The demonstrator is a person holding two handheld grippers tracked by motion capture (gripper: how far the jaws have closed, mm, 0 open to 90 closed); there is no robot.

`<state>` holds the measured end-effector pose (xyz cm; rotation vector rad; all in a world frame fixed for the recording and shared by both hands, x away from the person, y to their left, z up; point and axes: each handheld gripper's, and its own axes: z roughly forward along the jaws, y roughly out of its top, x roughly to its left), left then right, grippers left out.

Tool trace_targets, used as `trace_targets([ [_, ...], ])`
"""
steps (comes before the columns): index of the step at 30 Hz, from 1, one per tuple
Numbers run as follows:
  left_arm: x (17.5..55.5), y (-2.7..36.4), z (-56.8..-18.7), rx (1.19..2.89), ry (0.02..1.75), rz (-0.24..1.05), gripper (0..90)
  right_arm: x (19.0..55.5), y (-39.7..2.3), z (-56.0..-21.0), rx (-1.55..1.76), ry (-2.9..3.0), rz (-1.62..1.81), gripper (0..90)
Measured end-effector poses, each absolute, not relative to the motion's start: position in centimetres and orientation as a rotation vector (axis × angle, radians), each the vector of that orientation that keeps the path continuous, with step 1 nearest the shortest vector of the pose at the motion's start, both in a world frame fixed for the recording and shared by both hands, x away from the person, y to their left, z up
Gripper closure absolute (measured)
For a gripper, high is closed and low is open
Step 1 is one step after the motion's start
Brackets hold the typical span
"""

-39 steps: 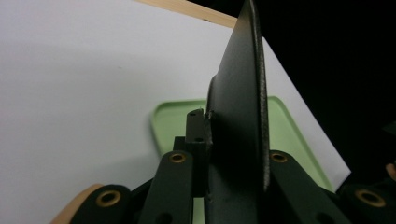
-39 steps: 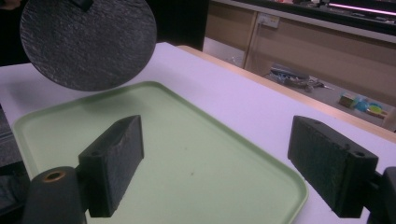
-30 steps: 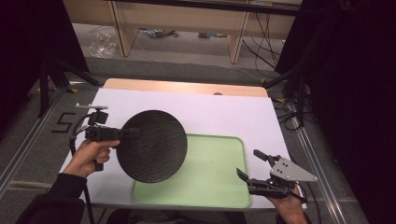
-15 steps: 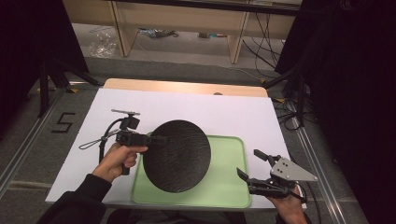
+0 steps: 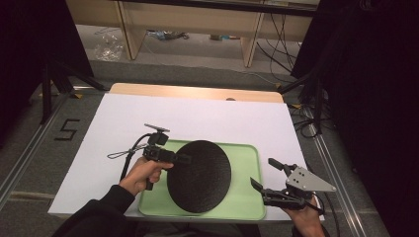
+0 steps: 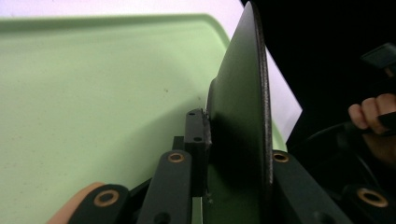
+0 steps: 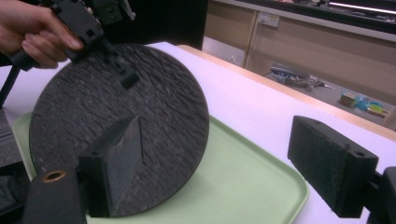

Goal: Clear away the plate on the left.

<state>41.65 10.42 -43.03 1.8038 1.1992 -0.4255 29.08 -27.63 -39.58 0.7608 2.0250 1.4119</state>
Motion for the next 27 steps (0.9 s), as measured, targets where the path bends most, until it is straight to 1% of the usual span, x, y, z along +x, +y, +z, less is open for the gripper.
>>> trace_targets([
  [8, 42.0, 10.3, -44.2, 1.815, 1.226, -0.411, 79.1, 29.0, -27.6, -39.6, 0.763, 2.027, 1.413, 19.2],
  [9, 42.1, 10.2, -44.7, 1.854, 1.243, -0.401, 78.1, 29.0, -27.5, -39.6, 0.763, 2.028, 1.412, 19.2],
  [10, 42.1, 10.2, -44.7, 1.854, 1.243, -0.401, 77.8, 29.0, -27.5, -39.6, 0.763, 2.028, 1.412, 19.2],
  [11, 42.0, 9.8, -45.0, 1.822, 1.284, -0.408, 77.8, 29.1, -27.5, -39.6, 0.760, 2.030, 1.414, 19.2],
  [13, 42.1, 9.6, -45.5, 1.834, 1.284, -0.436, 77.4, 29.1, -27.5, -39.6, 0.759, 2.029, 1.412, 19.2],
  [15, 42.3, 9.1, -45.5, 1.806, 1.268, -0.414, 77.7, 29.1, -27.5, -39.6, 0.754, 2.025, 1.412, 19.2],
  [20, 42.8, 8.9, -45.6, 1.830, 1.256, -0.425, 77.4, 29.0, -27.6, -39.6, 0.763, 2.030, 1.413, 19.2],
  [22, 42.9, 8.9, -45.5, 1.855, 1.254, -0.432, 77.1, 29.0, -27.6, -39.6, 0.760, 2.030, 1.413, 19.2],
  [23, 43.0, 9.0, -45.3, 1.926, 1.227, -0.410, 74.8, 29.0, -27.6, -39.5, 0.759, 2.039, 1.410, 19.2],
  [24, 43.0, 9.0, -45.3, 1.926, 1.227, -0.410, 73.8, 29.0, -27.6, -39.5, 0.759, 2.039, 1.410, 19.2],
  [25, 43.2, 9.3, -45.3, 1.977, 1.195, -0.414, 73.5, 29.0, -27.6, -39.5, 0.759, 2.041, 1.410, 19.2],
  [27, 43.2, 9.4, -45.3, 2.013, 1.201, -0.411, 71.8, 29.1, -27.6, -39.6, 0.750, 2.027, 1.414, 19.2],
])
